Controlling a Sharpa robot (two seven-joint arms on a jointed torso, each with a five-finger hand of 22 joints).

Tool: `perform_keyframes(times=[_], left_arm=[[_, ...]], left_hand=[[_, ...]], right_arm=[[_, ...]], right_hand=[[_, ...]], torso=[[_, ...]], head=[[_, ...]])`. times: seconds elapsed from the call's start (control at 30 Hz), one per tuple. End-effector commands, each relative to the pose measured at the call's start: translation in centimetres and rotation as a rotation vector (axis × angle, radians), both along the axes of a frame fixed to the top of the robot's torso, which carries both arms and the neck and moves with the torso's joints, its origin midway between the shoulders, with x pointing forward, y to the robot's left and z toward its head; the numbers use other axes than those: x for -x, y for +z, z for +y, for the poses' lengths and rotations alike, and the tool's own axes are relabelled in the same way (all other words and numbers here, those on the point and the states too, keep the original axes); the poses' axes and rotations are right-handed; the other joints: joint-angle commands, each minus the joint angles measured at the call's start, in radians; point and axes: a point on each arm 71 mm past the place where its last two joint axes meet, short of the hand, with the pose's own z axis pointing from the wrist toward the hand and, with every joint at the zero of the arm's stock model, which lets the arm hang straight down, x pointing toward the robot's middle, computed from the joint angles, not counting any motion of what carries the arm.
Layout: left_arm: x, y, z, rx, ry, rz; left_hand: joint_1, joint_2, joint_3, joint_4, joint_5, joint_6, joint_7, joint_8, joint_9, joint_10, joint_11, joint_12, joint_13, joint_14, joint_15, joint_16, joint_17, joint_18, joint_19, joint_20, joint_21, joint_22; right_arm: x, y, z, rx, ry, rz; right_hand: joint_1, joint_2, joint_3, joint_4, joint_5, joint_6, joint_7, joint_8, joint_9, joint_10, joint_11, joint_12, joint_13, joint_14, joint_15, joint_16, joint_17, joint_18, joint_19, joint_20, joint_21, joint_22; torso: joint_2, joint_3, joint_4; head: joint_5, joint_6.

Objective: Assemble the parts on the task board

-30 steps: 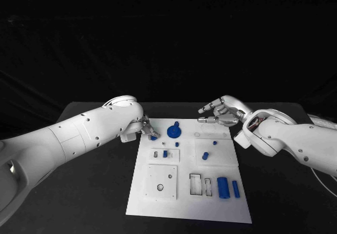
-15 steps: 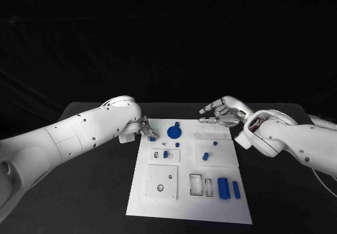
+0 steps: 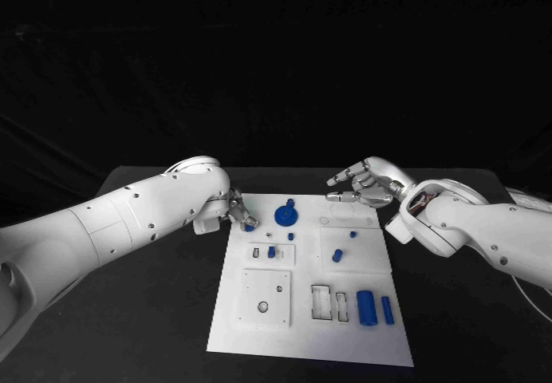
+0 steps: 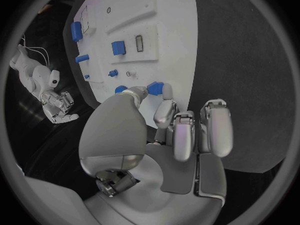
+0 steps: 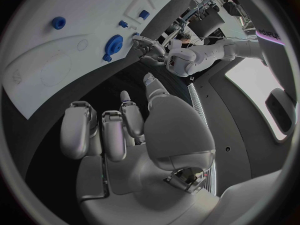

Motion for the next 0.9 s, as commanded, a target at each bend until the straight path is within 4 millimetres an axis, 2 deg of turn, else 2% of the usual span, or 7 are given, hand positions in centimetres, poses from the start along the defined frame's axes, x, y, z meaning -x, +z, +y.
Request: perform_keyframes(times=[0.03, 0.63, 0.9], left_arm=[[0.34, -0.6, 0.2, -0.026, -0.005, 0.041], [0.5, -0.41, 0.78, -0.023, -0.003, 0.048], [0.62, -0.3, 1.15, -0.022, -0.002, 0.047]], left_hand=[[0.004, 0.02, 0.284, -0.275, 0.011, 0.0, 0.008, -0.006, 0.002, -0.006, 0.004, -0.004, -0.002, 0.105, 0.011, 0.003, 0.263, 0.009, 0.042, 0.006, -0.004, 0.075], [-0.01, 0.018, 0.33, -0.31, 0.026, 0.0, 0.014, -0.008, 0.003, -0.011, 0.009, -0.011, -0.009, 0.105, 0.015, 0.003, 0.263, 0.01, 0.04, 0.011, -0.009, 0.072], [-0.015, 0.015, 0.354, -0.328, 0.036, 0.0, 0.017, -0.01, 0.003, -0.015, 0.012, -0.014, -0.011, 0.105, 0.017, 0.003, 0.263, 0.01, 0.039, 0.012, -0.009, 0.072]], right_arm=[[0.05, -0.07, 0.14, 0.001, 0.017, 0.004], [0.07, -0.08, 0.13, 0.001, 0.016, 0.004], [0.06, -0.09, 0.08, 0.001, 0.016, 0.004]], right_hand=[[-0.003, 0.007, -0.007, 0.001, 0.004, -0.001, -0.004, 0.004, 0.002, -0.006, 0.0, -0.001, 0.076, 0.067, 0.005, -0.004, 0.108, 0.007, -0.005, 0.001, -0.006, 0.0], [-0.004, 0.007, -0.009, 0.001, 0.007, -0.001, -0.004, 0.003, 0.002, -0.006, 0.0, 0.0, 0.076, 0.068, 0.005, -0.004, 0.109, 0.007, -0.005, 0.001, -0.006, 0.0], [-0.004, 0.007, -0.009, 0.001, 0.007, -0.001, -0.004, 0.003, 0.002, -0.006, 0.0, 0.0, 0.076, 0.068, 0.005, -0.004, 0.109, 0.007, -0.005, 0.001, -0.006, 0.0]], torso=[[0.0, 0.0004, 0.0], [0.0, 0.0013, 0.0007], [0.0, 0.0002, -0.0001]], head=[[-0.001, -0.001], [0.003, 0.0], [0.003, 0.001]])
